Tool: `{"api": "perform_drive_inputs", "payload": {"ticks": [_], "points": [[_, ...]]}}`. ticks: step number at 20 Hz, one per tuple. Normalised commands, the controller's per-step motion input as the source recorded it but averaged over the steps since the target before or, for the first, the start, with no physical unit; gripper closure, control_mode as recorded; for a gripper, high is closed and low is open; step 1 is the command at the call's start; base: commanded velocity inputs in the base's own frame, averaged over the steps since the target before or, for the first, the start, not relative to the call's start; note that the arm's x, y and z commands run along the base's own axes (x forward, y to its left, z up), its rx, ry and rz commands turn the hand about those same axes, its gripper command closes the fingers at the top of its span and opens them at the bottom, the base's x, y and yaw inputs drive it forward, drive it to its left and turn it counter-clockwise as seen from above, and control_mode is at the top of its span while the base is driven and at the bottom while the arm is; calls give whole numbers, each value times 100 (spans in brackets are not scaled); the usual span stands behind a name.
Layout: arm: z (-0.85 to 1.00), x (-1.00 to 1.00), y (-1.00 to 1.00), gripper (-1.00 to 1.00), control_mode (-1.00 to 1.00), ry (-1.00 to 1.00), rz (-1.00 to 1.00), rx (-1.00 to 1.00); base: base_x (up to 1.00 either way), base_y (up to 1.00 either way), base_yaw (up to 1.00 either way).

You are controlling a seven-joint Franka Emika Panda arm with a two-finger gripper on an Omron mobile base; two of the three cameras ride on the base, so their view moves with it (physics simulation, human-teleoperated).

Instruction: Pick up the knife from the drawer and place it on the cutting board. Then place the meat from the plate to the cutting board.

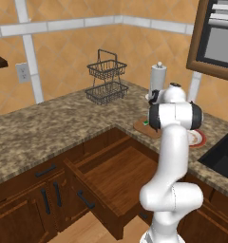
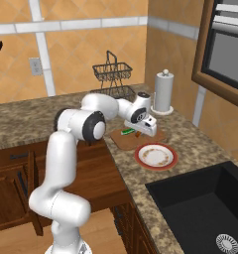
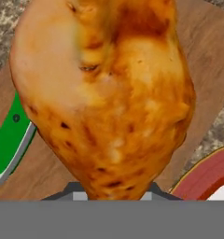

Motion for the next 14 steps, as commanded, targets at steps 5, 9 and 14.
{"api": "perform_drive_inputs", "payload": {"ticks": [5, 9, 14], "points": [[-23, 48, 2, 100, -100, 1, -5, 0, 0, 0, 0], [-15, 4, 0, 100, -100, 0, -2, 0, 0, 0, 0], [-5, 1, 2, -100, -100, 0, -2, 0, 0, 0, 0]]}}
